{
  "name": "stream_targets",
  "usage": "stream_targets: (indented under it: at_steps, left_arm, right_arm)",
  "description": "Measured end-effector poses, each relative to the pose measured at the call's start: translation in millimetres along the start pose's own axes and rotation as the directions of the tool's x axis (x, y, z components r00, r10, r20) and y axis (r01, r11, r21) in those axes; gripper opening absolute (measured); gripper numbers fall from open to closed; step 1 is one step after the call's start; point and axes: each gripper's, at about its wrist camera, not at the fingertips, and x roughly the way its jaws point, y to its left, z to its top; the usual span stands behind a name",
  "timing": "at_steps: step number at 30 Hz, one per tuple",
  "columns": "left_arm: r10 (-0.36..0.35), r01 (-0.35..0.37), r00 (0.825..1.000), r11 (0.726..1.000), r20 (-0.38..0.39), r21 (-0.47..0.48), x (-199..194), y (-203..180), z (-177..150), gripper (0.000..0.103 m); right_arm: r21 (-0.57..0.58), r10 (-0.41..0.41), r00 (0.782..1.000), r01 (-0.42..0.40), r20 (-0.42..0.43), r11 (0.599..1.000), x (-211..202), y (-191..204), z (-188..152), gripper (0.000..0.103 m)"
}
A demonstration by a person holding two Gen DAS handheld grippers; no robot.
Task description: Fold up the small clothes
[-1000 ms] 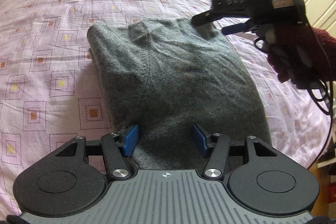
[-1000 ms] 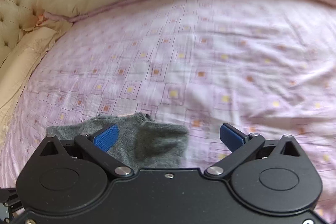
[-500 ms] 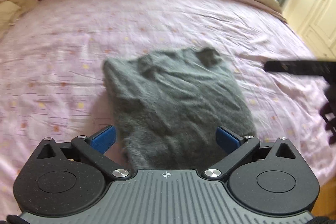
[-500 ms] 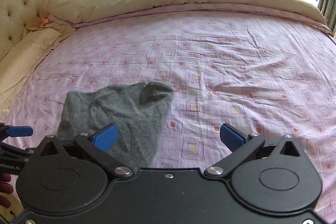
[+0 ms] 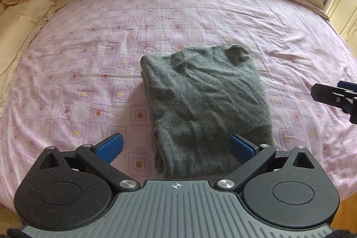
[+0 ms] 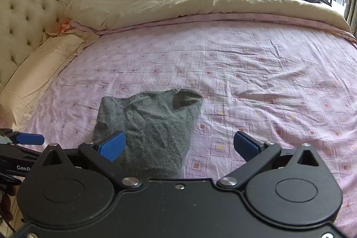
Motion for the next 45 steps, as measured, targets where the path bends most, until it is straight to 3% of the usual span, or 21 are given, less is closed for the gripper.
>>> stream_targets:
  at_steps: [5, 10, 15, 18, 24, 34, 45]
  left_arm:
    - [0.069, -0.068, 0.997, 0.997, 0.033, -0.034, -16, -6, 2, 0.102]
    - [0.139, -0.134, 0.987, 0.989, 0.082, -0.066, -27, -9, 6, 0.101]
    - [0.121, -0.111, 0.989, 0.988, 0.083, -0.112, -32, -6, 10, 0.101]
    - [0.132, -0.121, 0.989, 0.983, 0.071, -0.138, -35, -4, 9, 0.101]
    - [0.175, -0.170, 0.982, 0.983, 0.072, -0.071, -40, -11, 7, 0.101]
    - [0.085, -0.082, 0.995, 0.995, 0.046, -0.064, -38, -13, 0, 0.101]
    - [0.100, -0.102, 0.995, 0.993, -0.026, -0.060, -29, -9, -7, 0.101]
  right_arm:
    - [-0.035, -0.020, 0.999, 0.019, -0.028, 0.999, -2, 7, -1, 0.103]
    - [0.003, -0.015, 0.997, 0.015, -0.073, 1.000, -5, 5, -2, 0.103]
    - [0.005, -0.066, 0.995, 0.066, -0.081, 0.998, -10, 6, 0, 0.103]
    - [-0.006, -0.057, 0.996, 0.057, -0.068, 0.998, -13, 7, 1, 0.103]
    - [0.014, -0.022, 0.996, 0.024, -0.083, 1.000, -14, 6, 3, 0.103]
    - [0.017, 0.018, 0.992, -0.016, -0.122, 1.000, -12, 10, -2, 0.102]
    - [-0.002, -0.016, 0.988, 0.015, -0.156, 1.000, -10, 16, -10, 0.102]
